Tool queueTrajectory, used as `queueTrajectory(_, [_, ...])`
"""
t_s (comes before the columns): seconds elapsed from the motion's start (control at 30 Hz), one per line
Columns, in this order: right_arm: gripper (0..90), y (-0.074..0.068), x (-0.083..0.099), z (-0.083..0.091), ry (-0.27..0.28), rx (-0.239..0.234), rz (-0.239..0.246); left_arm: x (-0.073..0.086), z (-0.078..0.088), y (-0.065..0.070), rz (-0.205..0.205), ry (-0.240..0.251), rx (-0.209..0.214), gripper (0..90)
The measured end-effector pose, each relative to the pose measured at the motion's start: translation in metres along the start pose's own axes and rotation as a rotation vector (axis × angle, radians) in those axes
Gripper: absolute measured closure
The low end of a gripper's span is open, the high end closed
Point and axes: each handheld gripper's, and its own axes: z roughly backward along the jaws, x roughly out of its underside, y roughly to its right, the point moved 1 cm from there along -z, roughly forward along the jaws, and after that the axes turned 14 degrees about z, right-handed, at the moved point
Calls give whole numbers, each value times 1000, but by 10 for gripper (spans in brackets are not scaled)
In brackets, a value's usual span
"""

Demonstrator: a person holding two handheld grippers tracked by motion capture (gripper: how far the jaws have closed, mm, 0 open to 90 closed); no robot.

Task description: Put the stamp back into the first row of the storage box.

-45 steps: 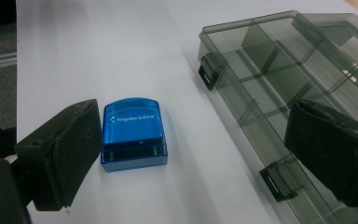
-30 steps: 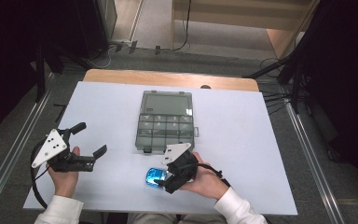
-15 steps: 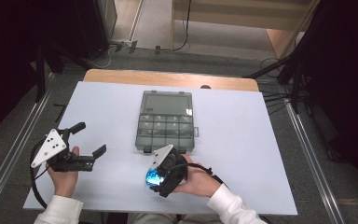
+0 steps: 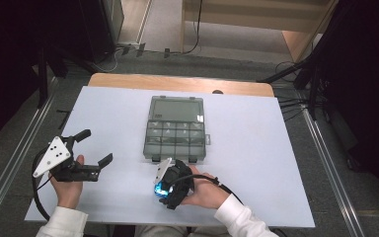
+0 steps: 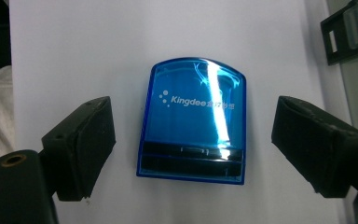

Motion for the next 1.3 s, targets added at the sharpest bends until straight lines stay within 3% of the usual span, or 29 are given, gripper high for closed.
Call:
queueTrajectory(0.2, [245,0,0,-2,-32,-8,1,0,0,0,-3,-3,2,0])
queueTrajectory(0.37, [391,2,0,-3,-37,-7,12,0,0,0,-2,-5,-4,0])
queueTrajectory(0.4, [398,1,0,-3,-41,-28,1,0,0,0,-1,-5,-3,0])
queueTrajectory(0.63, [407,2,-1,-4,-49,-27,3,1,-1,0,-6,-6,1,0])
queueTrajectory(0.93, [414,6,2,0,-20,-68,-14,0,-1,0,-5,-6,-1,0])
queueTrajectory(1.3, [415,22,1,23,29,-78,-52,0,0,0,-5,3,2,0])
